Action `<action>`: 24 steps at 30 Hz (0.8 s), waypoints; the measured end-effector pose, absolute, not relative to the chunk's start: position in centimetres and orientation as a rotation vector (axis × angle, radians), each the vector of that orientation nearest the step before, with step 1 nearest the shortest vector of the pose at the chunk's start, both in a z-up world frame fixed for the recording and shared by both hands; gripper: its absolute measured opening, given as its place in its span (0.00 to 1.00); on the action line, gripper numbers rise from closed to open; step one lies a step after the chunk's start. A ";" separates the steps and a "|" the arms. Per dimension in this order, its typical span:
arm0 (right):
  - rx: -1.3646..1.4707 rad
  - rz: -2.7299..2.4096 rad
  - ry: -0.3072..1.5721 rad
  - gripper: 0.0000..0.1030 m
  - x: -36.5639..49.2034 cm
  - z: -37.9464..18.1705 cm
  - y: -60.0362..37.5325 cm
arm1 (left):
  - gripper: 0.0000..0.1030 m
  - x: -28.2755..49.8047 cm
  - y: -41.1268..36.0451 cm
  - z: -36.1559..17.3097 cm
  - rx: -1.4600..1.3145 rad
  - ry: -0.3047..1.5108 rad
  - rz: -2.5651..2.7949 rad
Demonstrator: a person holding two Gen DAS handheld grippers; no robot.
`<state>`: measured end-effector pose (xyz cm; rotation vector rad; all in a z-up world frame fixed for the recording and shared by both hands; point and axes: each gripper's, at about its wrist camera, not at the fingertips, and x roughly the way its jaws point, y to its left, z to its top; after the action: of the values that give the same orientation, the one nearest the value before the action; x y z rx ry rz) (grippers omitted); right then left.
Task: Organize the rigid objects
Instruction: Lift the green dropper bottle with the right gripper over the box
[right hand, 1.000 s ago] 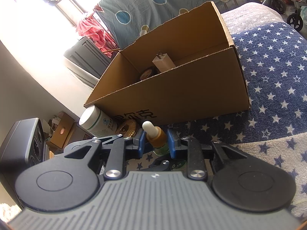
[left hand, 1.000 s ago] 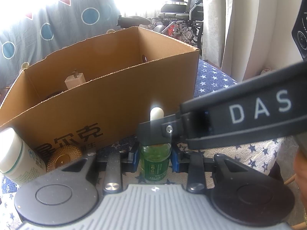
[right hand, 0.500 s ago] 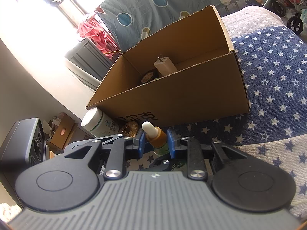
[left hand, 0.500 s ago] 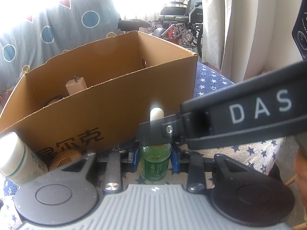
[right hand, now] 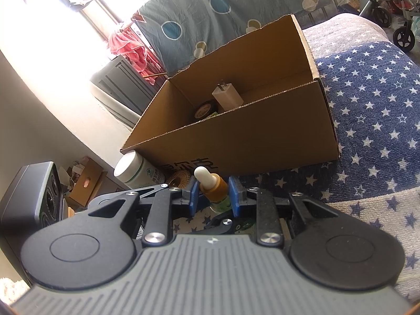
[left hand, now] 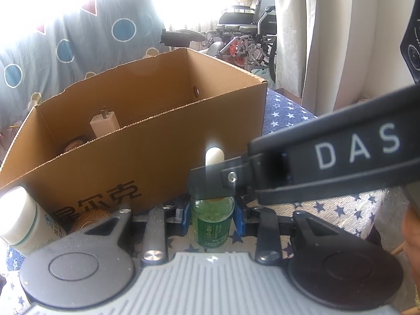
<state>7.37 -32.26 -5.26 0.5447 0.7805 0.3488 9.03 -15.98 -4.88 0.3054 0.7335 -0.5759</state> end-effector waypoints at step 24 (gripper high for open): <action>0.486 0.370 0.685 0.23 5.8 -1.0 -30.8 | 0.33 7.1 -14.5 0.1 0.273 0.619 -0.562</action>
<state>5.82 -30.78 -0.97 0.4860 0.6854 0.3703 7.06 -14.50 0.08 0.2726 0.6189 -0.5619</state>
